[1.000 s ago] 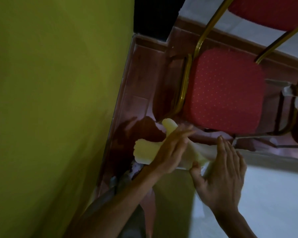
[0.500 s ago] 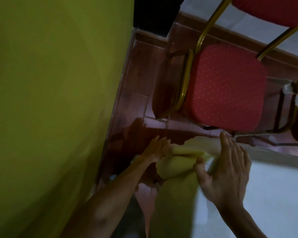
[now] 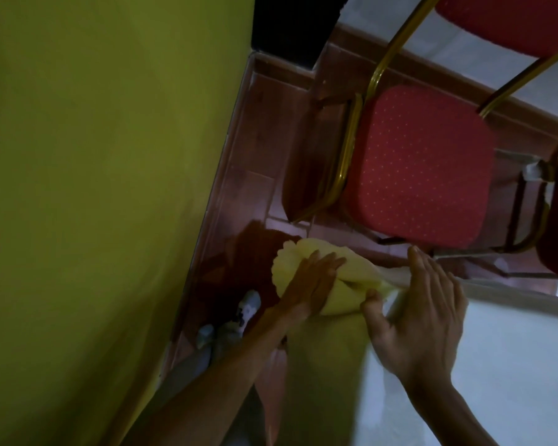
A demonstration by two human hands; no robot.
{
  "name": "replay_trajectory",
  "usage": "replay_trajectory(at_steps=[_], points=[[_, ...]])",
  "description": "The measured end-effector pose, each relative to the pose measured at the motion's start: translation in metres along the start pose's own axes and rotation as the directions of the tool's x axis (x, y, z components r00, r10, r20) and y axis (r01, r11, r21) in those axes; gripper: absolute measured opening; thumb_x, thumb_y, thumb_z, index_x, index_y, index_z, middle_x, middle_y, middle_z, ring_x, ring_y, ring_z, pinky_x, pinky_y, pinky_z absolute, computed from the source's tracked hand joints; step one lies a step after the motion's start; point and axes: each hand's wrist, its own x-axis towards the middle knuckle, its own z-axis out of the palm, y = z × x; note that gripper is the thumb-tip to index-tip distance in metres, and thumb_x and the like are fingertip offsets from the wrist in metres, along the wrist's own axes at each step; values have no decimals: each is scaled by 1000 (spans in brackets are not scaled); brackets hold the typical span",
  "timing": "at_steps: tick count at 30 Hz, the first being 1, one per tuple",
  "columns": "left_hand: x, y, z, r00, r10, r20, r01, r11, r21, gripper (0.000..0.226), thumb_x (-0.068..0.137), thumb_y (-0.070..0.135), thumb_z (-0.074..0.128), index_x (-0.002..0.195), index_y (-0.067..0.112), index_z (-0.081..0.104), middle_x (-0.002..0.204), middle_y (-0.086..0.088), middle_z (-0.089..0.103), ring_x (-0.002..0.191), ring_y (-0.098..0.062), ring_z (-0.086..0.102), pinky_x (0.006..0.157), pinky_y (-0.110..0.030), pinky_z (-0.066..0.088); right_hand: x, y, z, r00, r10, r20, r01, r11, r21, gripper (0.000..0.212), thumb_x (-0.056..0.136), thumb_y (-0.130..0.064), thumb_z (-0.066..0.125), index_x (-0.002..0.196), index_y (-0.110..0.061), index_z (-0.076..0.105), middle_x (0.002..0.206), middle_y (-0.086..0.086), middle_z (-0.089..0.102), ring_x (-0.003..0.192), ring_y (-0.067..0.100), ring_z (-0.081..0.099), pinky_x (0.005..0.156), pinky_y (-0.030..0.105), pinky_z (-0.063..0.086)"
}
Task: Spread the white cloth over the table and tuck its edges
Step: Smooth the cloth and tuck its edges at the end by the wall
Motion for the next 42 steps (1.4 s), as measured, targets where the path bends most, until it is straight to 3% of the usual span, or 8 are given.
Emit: replay_trajectory(at_steps=[4,7,10,13,18,24,35,42], points=[[-1,-75,-1,916,-358,181,299,910,287,56,107,45,24,160,30,16,166,-1,20,153,-39,11,122,-59,14,0,2,1,1000,-9,-2,9,1000,-7,79,87,-53,43,143,3,51,141,22,59,135,36,50,115,50,31],[-21,-65,-31,878,-460,131,465,885,-13,60,107,47,16,153,16,39,159,-9,38,149,-36,27,123,-50,17,0,2,1,1000,-12,-12,12,1000,0,77,87,-51,45,142,3,52,140,23,60,134,36,51,115,51,32],[-28,-11,-53,951,-305,-50,265,888,-376,52,108,45,25,144,19,54,148,-5,53,140,-22,45,118,-38,32,1,1,1,1000,-15,-24,15,1000,7,78,87,-52,45,142,3,52,139,23,60,133,36,51,115,51,32],[-37,53,-54,979,-59,-197,-48,866,-498,49,106,50,24,145,34,49,155,8,44,146,-2,32,121,-27,25,1,2,2,1000,-11,-16,11,1000,7,81,87,-55,42,142,3,52,140,23,60,134,37,51,115,51,32],[-29,59,4,952,233,-197,-265,951,-157,46,111,27,25,156,37,23,166,7,21,154,-10,13,126,-39,13,1,2,2,1000,-20,8,20,1000,-13,83,85,-57,42,141,3,54,140,22,60,133,37,53,114,52,34],[-40,-56,35,968,-205,141,124,889,441,96,78,63,-13,161,23,10,169,-5,8,155,-37,5,121,-58,11,1,2,2,999,-22,-28,21,999,-26,81,85,-55,44,139,3,56,135,23,63,130,37,52,114,55,36],[-58,-36,-32,953,-304,17,267,863,429,59,109,39,21,162,18,5,169,-6,4,156,-31,0,125,-51,0,1,3,4,999,7,-31,-7,1000,-4,80,84,-59,45,136,0,59,128,17,68,125,35,58,113,49,35],[-74,-5,-75,957,-277,-84,285,851,441,74,99,51,0,161,12,8,168,-13,7,155,-35,7,123,-54,6,3,-2,-2,1000,15,4,-15,999,-30,71,86,-58,41,126,-6,67,113,11,73,110,31,61,104,47,38]])
